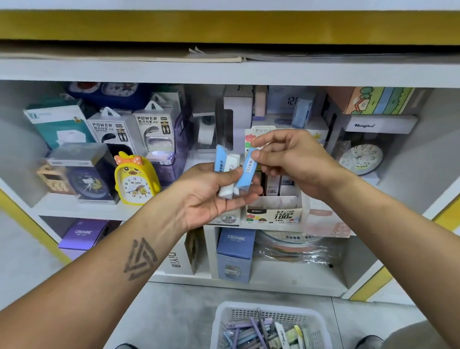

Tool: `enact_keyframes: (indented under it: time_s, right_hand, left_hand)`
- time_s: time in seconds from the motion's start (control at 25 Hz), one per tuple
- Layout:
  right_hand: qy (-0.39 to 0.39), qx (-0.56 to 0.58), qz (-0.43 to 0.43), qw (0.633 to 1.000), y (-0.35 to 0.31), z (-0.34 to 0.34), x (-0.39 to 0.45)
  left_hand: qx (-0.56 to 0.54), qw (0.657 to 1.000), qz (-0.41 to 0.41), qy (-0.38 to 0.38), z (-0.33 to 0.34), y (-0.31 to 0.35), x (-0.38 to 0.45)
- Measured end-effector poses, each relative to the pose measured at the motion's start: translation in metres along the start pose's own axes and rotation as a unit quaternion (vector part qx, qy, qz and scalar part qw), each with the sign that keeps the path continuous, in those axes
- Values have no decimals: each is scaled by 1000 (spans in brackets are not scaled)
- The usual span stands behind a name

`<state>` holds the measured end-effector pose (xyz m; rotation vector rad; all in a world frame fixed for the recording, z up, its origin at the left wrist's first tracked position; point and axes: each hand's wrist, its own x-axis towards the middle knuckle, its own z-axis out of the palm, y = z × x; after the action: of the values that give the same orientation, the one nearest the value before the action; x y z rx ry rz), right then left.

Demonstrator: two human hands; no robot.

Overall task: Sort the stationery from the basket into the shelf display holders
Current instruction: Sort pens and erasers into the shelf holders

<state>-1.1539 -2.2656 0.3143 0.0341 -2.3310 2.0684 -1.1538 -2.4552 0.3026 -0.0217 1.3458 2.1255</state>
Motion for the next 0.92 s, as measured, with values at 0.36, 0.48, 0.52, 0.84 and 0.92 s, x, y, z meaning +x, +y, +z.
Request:
enact_keyframes:
  time_s: [0.36, 0.48, 0.52, 0.84, 0.92]
  right_hand:
    - [-47, 118, 25, 992, 0, 36, 15]
    - [-72, 64, 16, 995, 3, 44, 17]
    - [-68, 30, -2, 997, 6, 46, 18]
    - [-101, -283, -43, 953, 23, 45, 26]
    - [-128, -336, -66, 931, 28, 49, 24]
  left_hand:
    - [-4, 988, 63, 138, -29, 22, -10]
    - [-15, 979, 76, 187, -43, 30, -12]
    - [-24, 977, 79, 197, -47, 32, -14]
    - [-13, 973, 86, 214, -64, 35, -23]
    - [-4, 974, 80, 213, -64, 33, -23]
